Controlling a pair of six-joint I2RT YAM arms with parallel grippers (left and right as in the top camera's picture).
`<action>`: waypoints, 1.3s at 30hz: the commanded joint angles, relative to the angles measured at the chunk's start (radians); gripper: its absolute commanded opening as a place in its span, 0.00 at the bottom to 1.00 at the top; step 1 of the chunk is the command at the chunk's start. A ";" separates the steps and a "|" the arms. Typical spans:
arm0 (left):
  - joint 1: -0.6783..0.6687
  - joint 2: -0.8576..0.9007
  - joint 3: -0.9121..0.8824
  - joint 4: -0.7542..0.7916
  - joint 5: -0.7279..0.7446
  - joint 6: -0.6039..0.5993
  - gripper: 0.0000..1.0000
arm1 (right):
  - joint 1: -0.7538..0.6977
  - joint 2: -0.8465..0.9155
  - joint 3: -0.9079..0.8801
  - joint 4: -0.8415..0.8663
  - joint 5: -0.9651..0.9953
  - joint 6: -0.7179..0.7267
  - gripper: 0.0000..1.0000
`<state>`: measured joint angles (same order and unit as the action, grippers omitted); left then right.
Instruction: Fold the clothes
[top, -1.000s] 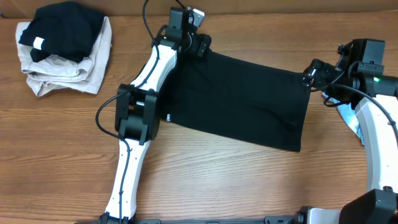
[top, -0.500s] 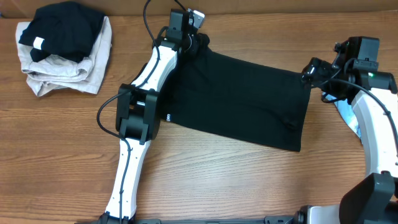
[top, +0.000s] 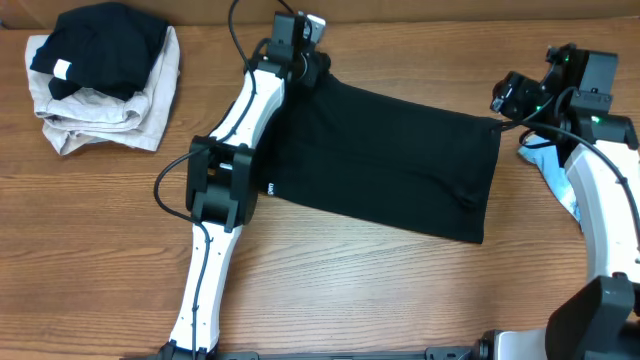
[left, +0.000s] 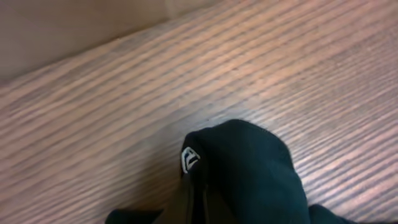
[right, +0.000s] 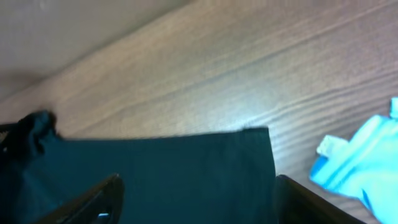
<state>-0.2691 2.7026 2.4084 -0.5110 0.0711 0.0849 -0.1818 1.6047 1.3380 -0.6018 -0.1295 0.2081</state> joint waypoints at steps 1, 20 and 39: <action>0.021 -0.056 0.108 -0.064 -0.030 -0.040 0.04 | -0.003 0.062 0.011 0.041 0.010 -0.004 0.77; 0.023 -0.109 0.192 -0.369 -0.031 -0.018 0.04 | 0.036 0.527 0.011 0.418 -0.001 -0.003 0.67; 0.043 -0.115 0.192 -0.409 -0.112 -0.019 0.04 | 0.039 0.518 0.075 0.328 0.015 -0.003 0.04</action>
<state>-0.2440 2.6293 2.5752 -0.9142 0.0036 0.0582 -0.1230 2.1513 1.3796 -0.2485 -0.1249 0.2062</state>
